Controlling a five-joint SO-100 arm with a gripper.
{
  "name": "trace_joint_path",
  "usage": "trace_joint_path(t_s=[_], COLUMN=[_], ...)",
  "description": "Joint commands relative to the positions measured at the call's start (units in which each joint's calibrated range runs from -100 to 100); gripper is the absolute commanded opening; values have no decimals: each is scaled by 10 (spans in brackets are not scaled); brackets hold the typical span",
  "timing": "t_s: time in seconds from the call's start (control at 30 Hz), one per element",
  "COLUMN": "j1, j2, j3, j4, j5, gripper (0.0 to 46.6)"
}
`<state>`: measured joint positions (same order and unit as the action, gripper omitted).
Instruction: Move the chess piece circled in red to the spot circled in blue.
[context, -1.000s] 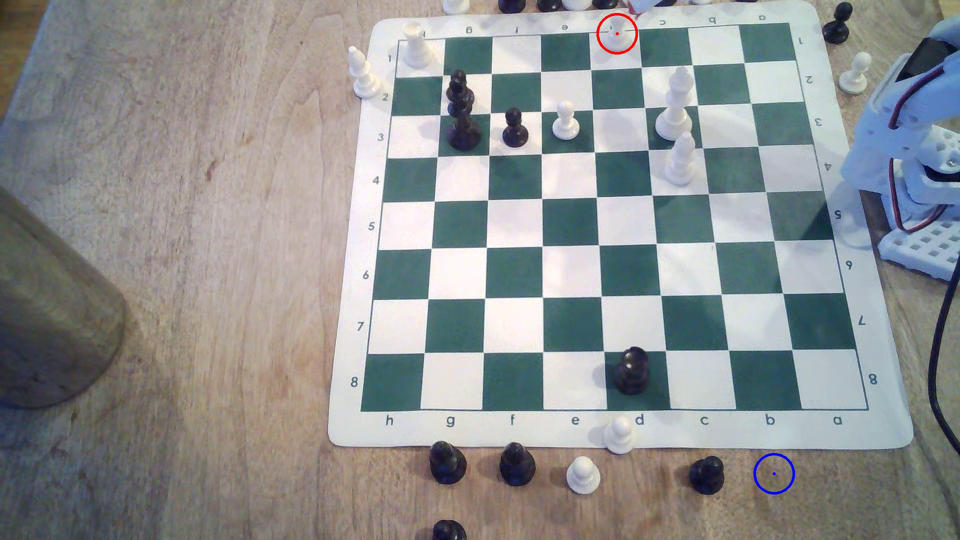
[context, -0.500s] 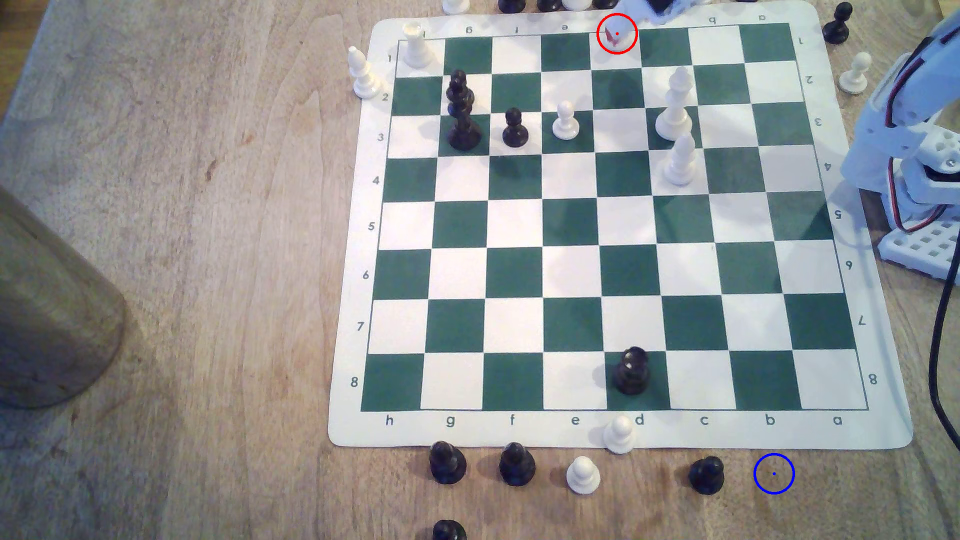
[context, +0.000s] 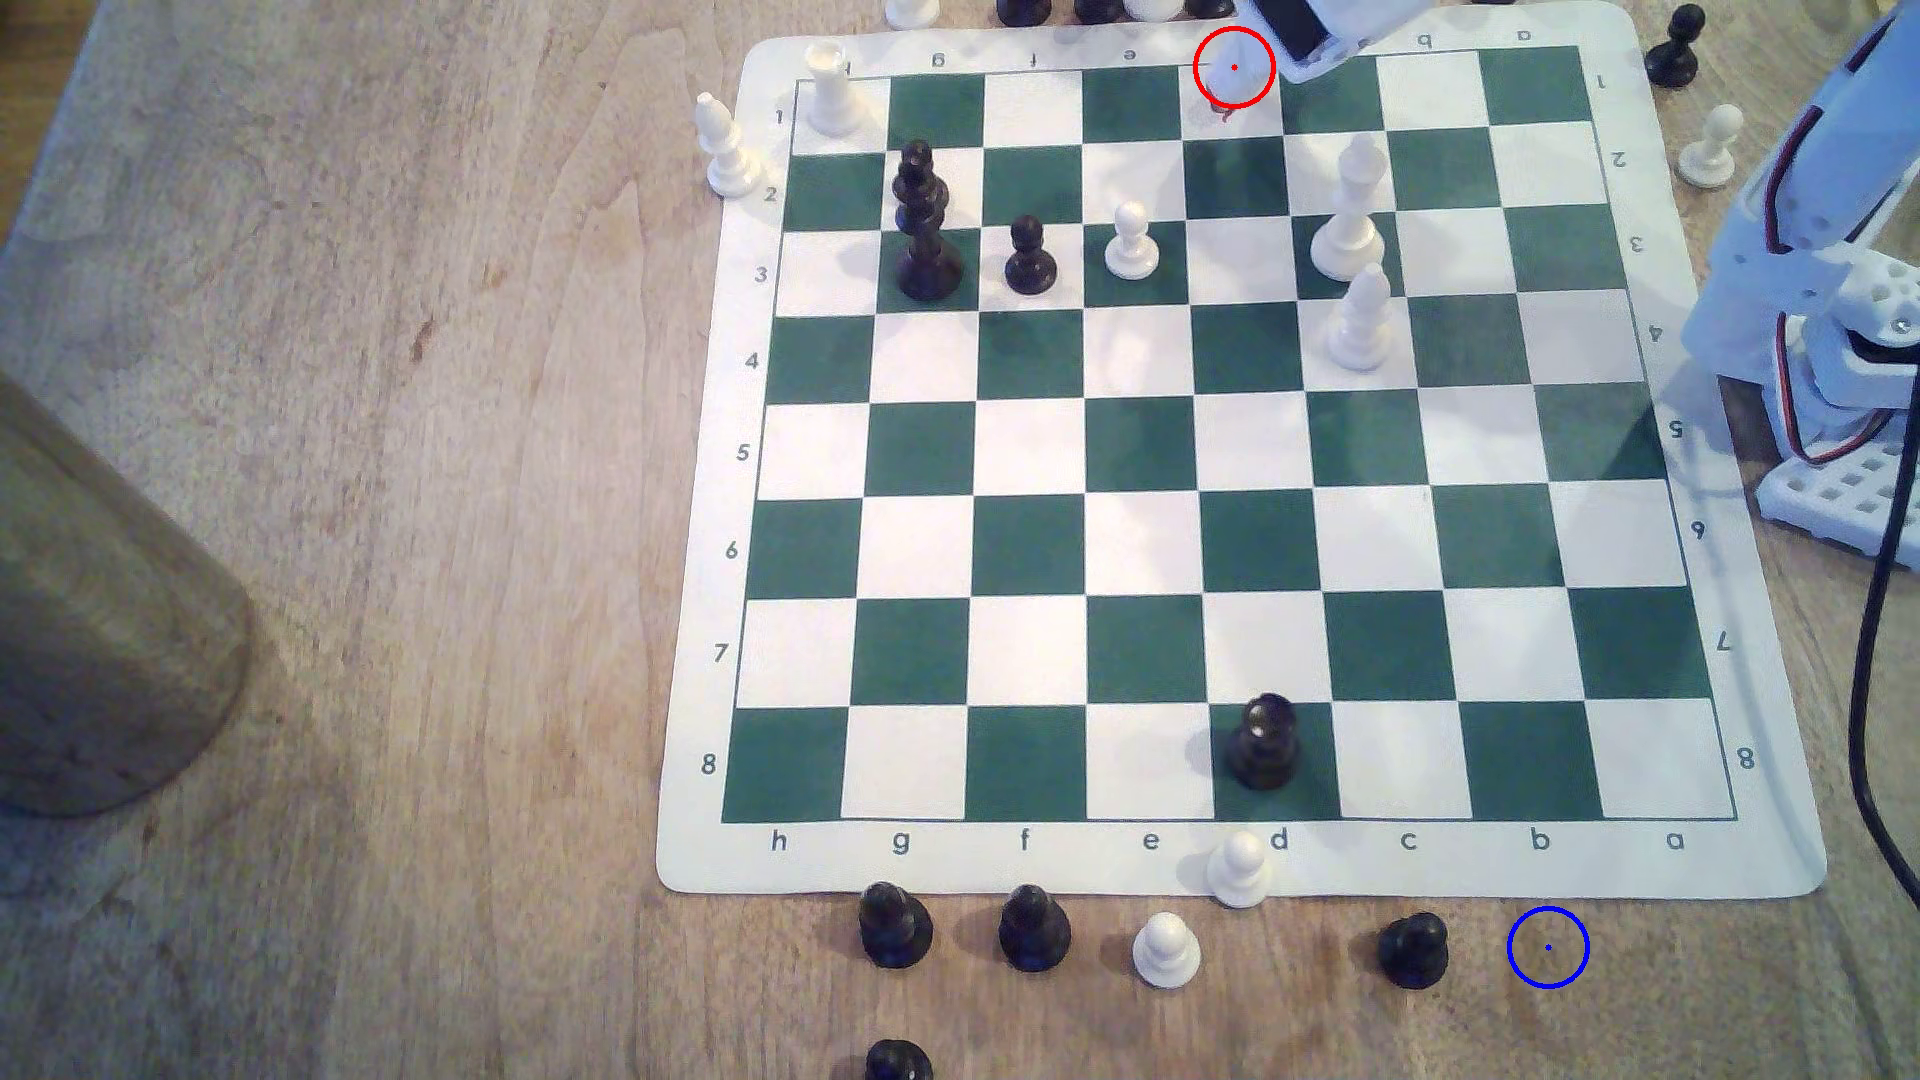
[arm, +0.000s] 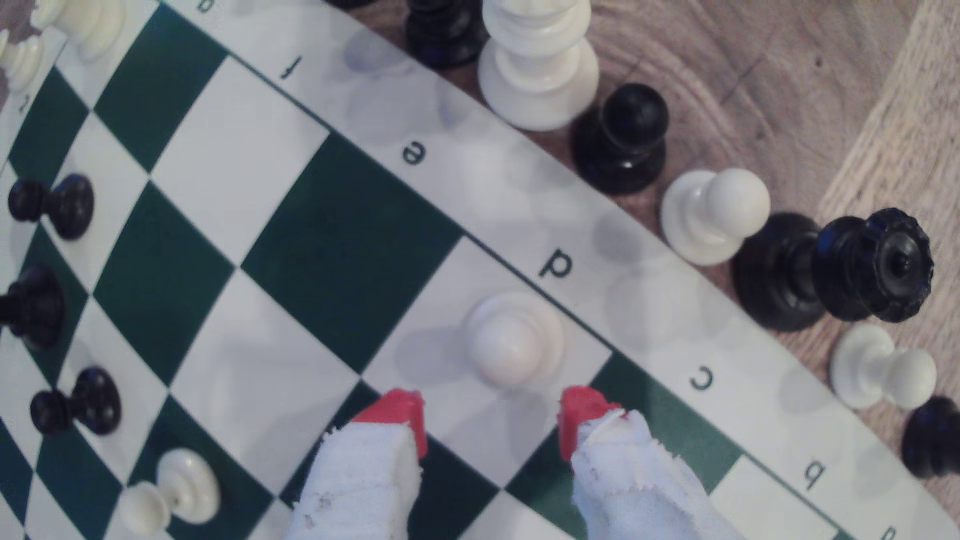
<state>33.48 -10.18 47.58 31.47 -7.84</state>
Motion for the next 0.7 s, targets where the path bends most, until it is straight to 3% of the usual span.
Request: trace_joint_path(t_s=[0.0,0.5,0.67], j1=[7,-3,-3], j2=[-7,-5,-3], j3=[-23,-13,-11], j4=[-32,-77,-77], j5=[3,0,0], gripper=[136,113,126])
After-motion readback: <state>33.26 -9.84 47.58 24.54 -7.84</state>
